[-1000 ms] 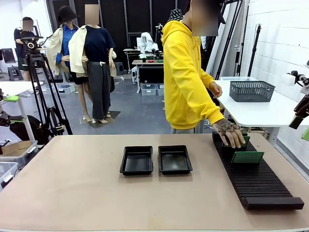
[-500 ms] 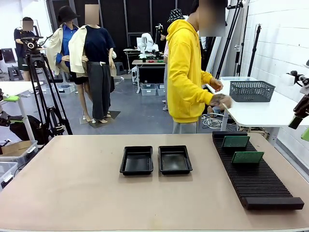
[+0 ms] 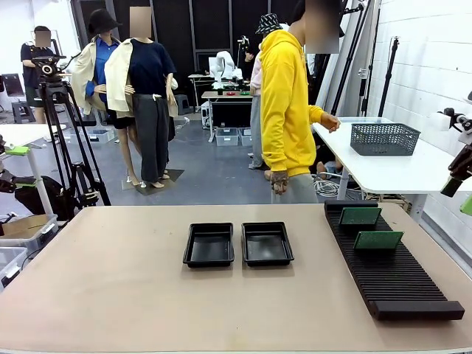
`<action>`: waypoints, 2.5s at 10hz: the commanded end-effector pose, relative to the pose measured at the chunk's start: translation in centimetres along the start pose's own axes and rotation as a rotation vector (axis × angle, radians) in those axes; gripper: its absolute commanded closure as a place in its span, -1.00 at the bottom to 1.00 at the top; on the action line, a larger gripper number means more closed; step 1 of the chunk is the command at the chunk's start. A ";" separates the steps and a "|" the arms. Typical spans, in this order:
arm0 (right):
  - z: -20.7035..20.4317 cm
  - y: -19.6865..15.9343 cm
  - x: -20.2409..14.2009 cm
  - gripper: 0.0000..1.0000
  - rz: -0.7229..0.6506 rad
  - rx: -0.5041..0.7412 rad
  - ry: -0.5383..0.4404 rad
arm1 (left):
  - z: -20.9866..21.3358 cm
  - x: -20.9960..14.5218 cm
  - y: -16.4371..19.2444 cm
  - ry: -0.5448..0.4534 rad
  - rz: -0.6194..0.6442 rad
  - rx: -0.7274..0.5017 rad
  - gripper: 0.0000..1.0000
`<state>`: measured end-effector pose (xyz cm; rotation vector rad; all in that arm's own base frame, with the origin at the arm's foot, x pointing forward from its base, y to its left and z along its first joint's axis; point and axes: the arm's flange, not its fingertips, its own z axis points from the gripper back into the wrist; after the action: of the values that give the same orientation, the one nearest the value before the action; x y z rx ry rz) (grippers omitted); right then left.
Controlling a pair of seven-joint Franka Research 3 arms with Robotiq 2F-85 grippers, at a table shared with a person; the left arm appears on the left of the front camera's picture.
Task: Inspect and transfer BCBs to ESD trays.
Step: Pick up the Blank PCB from the PCB Rack and place it in the left ESD tray.
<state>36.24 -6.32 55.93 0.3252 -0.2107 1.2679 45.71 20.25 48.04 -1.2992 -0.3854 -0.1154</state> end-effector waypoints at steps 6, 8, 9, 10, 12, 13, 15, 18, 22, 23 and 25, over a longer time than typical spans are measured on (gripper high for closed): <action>-3.9 -2.5 3.6 -1.00 0.087 -0.152 0.135 | 0.0 0.1 -0.3 -0.009 0.011 0.003 -1.00; -5.6 -3.6 4.9 -1.00 0.050 -0.226 0.185 | 0.0 0.1 -0.3 -0.009 0.011 0.003 -1.00; -6.5 -4.3 5.6 -1.00 0.044 -0.245 0.186 | 0.0 0.1 -0.3 -0.009 0.011 0.003 -1.00; -7.3 -5.3 6.1 -1.00 0.071 -0.258 0.199 | 0.0 0.1 -0.3 -0.009 0.011 0.003 -1.00; -8.6 -7.6 7.1 -1.00 0.158 -0.272 0.243 | 0.0 0.1 -0.3 -0.009 0.011 0.003 -1.00; -9.1 -8.7 7.2 -1.00 0.213 -0.260 0.276 | 0.0 0.1 -0.3 -0.009 0.011 0.003 -1.00; -9.6 -10.6 7.3 -1.00 0.287 -0.238 0.304 | 0.0 0.1 -0.3 -0.009 0.011 0.003 -1.00; -11.6 -13.6 6.8 -1.00 0.348 -0.239 0.275 | 0.0 0.1 -0.3 -0.009 0.011 0.003 -1.00; -14.9 -15.2 7.0 -1.00 0.327 -0.214 0.256 | 0.0 0.1 -0.3 -0.009 0.011 0.003 -1.00; -15.4 -15.3 7.1 -1.00 0.332 -0.206 0.253 | 0.0 0.1 -0.3 -0.009 0.011 0.003 -1.00; -17.0 -15.8 7.5 -1.00 0.329 -0.165 0.283 | 0.0 0.1 -0.3 -0.009 0.011 0.003 -1.00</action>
<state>52.36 2.30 40.94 -0.0484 -0.1397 1.5833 45.72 20.24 48.00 -1.2995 -0.3847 -0.1151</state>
